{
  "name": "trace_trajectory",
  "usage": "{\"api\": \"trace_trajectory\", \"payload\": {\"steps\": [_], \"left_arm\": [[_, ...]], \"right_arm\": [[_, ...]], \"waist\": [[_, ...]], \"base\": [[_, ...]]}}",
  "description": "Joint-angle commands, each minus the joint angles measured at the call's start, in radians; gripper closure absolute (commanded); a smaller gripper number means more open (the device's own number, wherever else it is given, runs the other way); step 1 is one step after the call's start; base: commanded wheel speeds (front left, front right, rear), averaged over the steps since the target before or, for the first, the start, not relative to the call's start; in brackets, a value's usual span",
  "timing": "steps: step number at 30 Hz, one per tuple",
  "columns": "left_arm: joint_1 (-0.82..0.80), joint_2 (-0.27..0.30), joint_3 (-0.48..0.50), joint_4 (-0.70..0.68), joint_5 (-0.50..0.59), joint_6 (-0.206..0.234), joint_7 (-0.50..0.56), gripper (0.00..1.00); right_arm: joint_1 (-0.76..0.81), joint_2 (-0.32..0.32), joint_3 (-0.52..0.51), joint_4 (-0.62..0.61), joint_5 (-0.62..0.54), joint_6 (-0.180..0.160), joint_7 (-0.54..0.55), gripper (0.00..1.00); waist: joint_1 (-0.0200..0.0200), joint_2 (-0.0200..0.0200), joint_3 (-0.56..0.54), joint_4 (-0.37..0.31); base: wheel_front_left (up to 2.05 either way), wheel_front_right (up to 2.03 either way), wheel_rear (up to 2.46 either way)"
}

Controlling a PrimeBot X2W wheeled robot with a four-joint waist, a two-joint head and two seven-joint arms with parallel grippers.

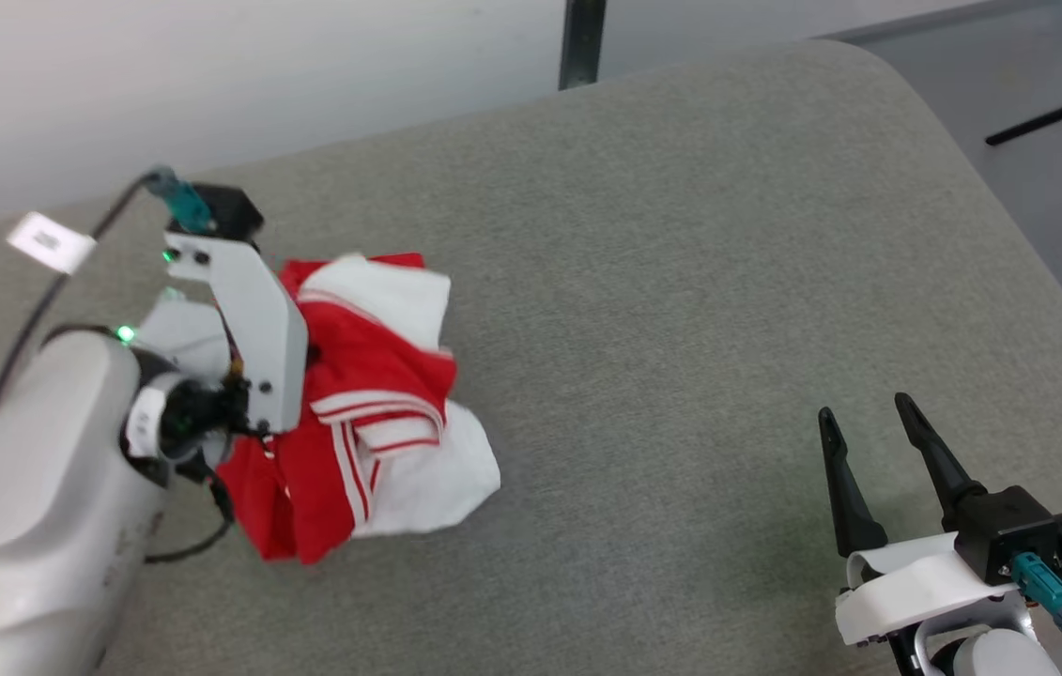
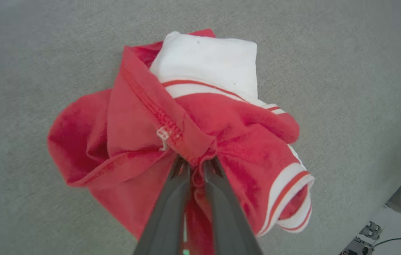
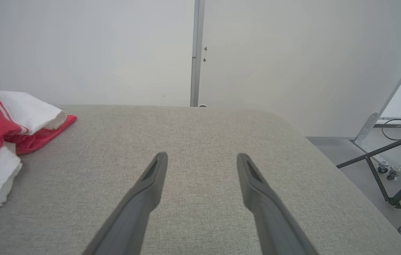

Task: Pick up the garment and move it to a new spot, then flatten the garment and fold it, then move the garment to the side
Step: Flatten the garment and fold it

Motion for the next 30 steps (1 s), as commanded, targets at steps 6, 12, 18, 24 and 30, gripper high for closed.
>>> {"api": "trace_trajectory", "payload": {"steps": [6, 12, 18, 24, 30], "left_arm": [[0.027, 0.062, 0.044, -0.081, 0.002, 0.066, 0.017, 1.0], [0.136, 0.136, 0.106, -0.154, -0.024, 0.131, 0.021, 1.0], [0.255, 0.13, 0.118, -0.175, -0.046, 0.156, -0.007, 1.0], [0.273, 0.117, 0.097, -0.117, -0.028, 0.136, -0.046, 0.0], [0.192, 0.136, 0.072, -0.139, 0.023, 0.137, -0.039, 0.0]], "right_arm": [[0.017, 0.002, -0.01, -0.004, -0.01, 0.0, -0.001, 0.0], [0.019, 0.003, -0.012, -0.008, -0.011, 0.0, -0.001, 0.0], [0.01, 0.002, -0.013, -0.004, -0.012, 0.0, -0.001, 0.0], [0.0, 0.002, -0.006, 0.004, -0.009, 0.0, -0.001, 0.0], [0.005, 0.002, -0.012, -0.004, -0.02, 0.0, -0.001, 0.0]], "waist": [[0.0, 0.0, -0.023, 0.051], [0.0, 0.0, -0.023, 0.083], [0.0, 0.0, -0.018, 0.111], [0.0, 0.0, -0.025, 0.128], [0.0, 0.0, -0.043, 0.128]], "base": [[0.0, 0.0, 0.0], [0.0, 0.0, 0.0], [0.0, 0.0, 0.0], [0.0, 0.0, 0.0], [0.0, 0.0, 0.0]]}}
